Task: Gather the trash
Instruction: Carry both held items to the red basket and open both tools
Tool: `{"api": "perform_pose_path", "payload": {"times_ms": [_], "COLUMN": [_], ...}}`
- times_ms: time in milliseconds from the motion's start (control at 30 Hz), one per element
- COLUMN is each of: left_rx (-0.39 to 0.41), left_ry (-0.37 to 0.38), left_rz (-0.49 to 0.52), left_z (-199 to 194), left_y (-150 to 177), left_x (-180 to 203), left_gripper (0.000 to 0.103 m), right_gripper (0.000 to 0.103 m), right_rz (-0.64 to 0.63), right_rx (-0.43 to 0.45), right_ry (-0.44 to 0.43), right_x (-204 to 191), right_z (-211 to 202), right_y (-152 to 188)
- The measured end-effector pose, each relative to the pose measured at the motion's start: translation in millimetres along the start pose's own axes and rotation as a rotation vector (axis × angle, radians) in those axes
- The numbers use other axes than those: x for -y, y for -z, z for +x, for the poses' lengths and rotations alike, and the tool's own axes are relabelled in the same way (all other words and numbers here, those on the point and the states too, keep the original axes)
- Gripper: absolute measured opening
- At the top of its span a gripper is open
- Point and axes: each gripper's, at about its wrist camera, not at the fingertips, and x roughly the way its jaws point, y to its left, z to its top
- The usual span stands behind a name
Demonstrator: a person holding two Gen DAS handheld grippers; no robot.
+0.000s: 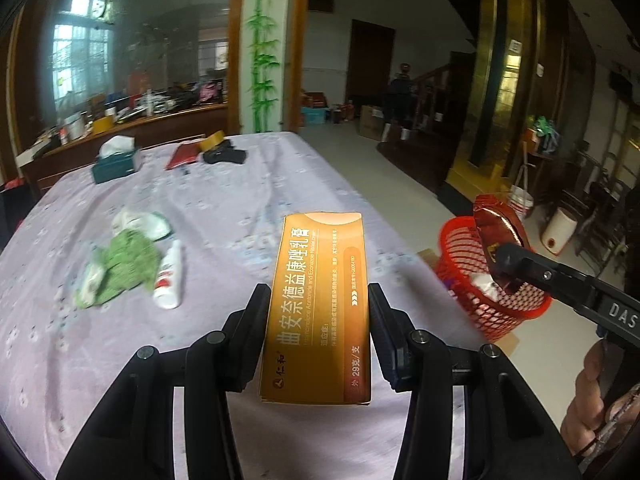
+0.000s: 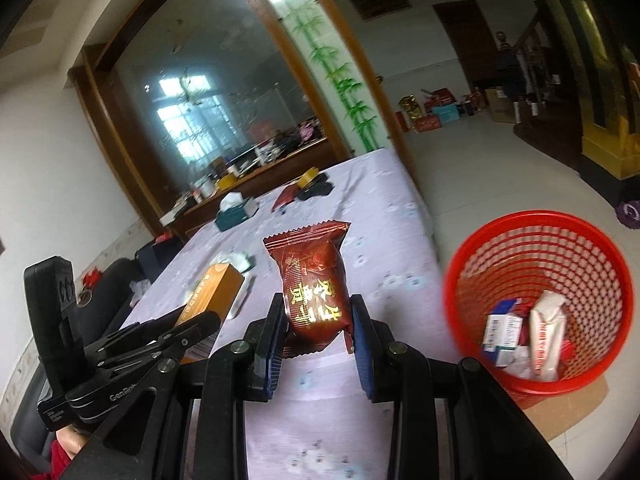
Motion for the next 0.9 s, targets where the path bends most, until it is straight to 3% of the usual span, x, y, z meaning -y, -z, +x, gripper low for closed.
{"api": "perform_pose_path", "payload": {"times_ms": [233,567,900], "left_rx": [-0.016,-0.069,-0.155], "left_ry": [0.096,0.242,0.350], "left_rz": [0.041,0.104,0.108], "left_z": [17,55,113], "left_y": [-21,-38,-49], "left_x": [30,95,159], "left_gripper": [0.047,0.047,0.048], "right_gripper": [0.033,0.033,0.036], "right_rz": [0.051,0.205,0.288], "right_rx": [0.059,0.122,0.080], "right_ry": [0.077,0.218,0.278], "right_x": [37,119,173], "right_z": [-24,-61,-50], "right_y": [-16,-33,-34]}}
